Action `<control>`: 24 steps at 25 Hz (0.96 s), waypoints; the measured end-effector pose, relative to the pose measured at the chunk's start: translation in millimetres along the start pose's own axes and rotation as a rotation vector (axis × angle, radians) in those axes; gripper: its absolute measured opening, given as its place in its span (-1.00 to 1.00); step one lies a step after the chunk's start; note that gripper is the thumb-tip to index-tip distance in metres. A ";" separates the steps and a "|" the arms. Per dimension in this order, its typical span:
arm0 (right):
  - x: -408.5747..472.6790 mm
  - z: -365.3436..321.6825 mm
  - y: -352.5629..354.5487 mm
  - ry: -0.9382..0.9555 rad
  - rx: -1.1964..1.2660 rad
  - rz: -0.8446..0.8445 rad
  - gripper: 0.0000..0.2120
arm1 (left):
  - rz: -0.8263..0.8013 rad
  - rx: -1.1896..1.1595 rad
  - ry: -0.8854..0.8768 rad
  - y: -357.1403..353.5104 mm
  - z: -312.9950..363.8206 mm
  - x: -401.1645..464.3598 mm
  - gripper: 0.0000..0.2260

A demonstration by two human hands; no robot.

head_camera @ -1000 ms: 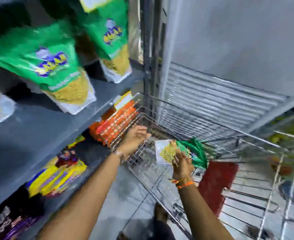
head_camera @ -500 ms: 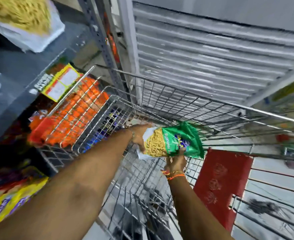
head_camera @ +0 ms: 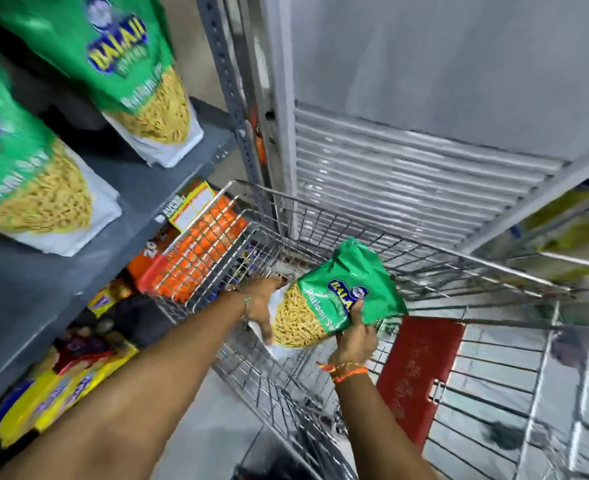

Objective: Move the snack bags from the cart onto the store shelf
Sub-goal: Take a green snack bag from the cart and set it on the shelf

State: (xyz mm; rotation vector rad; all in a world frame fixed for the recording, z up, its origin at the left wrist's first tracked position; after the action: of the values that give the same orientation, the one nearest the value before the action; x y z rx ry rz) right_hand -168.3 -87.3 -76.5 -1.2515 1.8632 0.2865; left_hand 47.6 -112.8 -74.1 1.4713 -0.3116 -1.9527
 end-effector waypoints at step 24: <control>-386.9 137.5 -424.2 0.718 -0.781 -1.449 -0.52 | 1.435 -0.907 0.681 -32.2 -271.5 -474.0 -0.37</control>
State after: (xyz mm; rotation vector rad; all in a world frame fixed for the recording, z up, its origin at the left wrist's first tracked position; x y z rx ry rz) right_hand 313.9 45.2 237.3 -3.1575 0.7954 -0.3288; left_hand 354.9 263.3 177.9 0.7375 -0.0638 -0.2679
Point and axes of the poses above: each hand's wrist, its own x-axis towards the middle knuckle, its own y-axis out of the back of the hand, z = x × y, the point moved 9 cm from there along x, towards the middle knuckle, and after that the axes turned 5 degrees about -z, right-handed, at the moved point
